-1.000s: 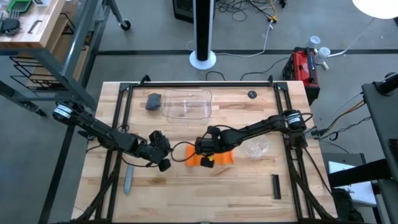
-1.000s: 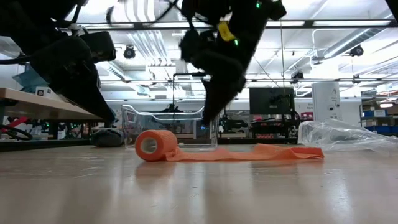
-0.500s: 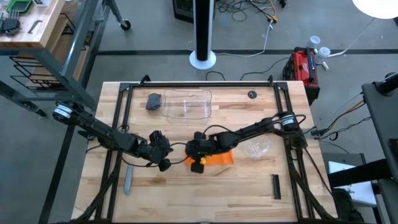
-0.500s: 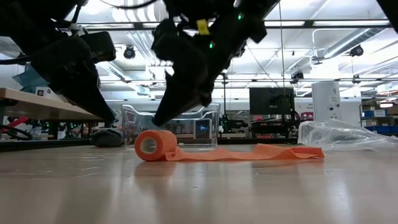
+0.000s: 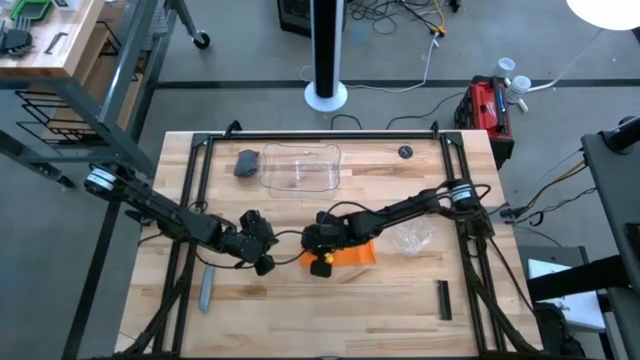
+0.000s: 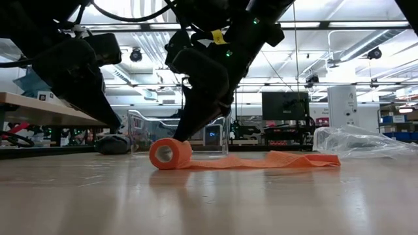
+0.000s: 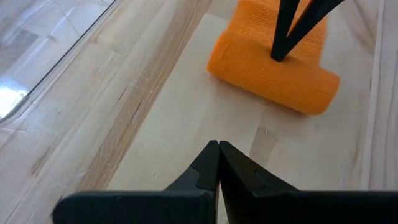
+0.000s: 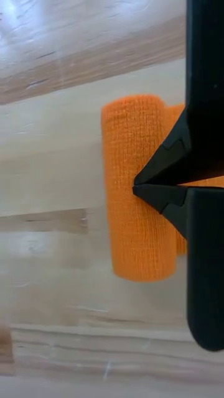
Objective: Roll bandage
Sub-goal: Roll the orange bandage
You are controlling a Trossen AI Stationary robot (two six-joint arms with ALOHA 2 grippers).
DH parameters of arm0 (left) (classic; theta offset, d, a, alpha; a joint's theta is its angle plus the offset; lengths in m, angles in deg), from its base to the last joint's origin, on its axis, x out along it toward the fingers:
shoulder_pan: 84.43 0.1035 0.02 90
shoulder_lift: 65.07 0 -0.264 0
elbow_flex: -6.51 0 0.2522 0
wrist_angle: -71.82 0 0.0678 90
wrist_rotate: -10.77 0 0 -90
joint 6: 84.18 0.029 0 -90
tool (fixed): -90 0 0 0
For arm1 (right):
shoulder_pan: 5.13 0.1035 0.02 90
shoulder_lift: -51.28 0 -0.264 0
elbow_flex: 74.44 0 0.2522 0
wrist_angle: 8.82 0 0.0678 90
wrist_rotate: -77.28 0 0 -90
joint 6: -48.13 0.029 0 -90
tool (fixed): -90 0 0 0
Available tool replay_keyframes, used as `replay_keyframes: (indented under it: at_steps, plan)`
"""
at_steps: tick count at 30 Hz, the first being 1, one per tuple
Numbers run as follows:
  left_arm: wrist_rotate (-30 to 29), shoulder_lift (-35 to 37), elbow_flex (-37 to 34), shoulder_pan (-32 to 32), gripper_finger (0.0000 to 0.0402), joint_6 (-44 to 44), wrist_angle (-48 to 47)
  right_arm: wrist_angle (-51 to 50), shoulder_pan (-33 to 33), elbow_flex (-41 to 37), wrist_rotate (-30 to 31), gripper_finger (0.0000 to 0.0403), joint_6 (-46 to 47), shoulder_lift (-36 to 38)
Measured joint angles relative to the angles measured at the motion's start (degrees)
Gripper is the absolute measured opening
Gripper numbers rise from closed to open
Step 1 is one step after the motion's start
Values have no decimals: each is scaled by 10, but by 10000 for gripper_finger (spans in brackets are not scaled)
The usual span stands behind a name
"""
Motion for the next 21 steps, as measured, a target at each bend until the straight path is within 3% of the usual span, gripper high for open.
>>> replay_keyframes:
  at_steps: [13,21]
  plan:
    - [0,0,0,0,0,-5,0,-54,3,-2,0,0,8,1]
    - [0,0,0,0,0,-9,-1,-45,4,-53,3,0,22,23]
